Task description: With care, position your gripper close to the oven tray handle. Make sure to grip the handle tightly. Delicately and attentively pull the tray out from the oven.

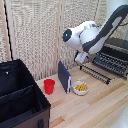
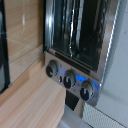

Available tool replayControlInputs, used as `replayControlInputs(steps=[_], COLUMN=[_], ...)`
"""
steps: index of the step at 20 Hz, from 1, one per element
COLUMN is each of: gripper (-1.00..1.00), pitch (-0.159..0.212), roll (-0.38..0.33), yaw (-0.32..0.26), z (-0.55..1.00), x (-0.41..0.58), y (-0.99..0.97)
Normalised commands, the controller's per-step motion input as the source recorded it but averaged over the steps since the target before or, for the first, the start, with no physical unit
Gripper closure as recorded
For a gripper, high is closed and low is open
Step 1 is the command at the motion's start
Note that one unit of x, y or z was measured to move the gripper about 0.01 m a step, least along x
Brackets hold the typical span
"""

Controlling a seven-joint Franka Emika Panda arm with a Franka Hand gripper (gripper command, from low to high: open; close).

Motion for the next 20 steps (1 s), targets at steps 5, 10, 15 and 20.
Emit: replayControlInputs(steps=[5,10,15,20], gripper=[-1.00,-1.00,-1.00,-1.00], pitch=[0.000,-0.002,-0.019,-0.020], roll=[-0.154,-0.132,-0.081,-0.063], yaw=[0.071,0.002,0.000,0.005], z=[-0.10,-0.13,-0.11,-0.11], x=[0.237,0.125,0.106,0.150], y=[-0.34,-0.31,-0.40,-0.46])
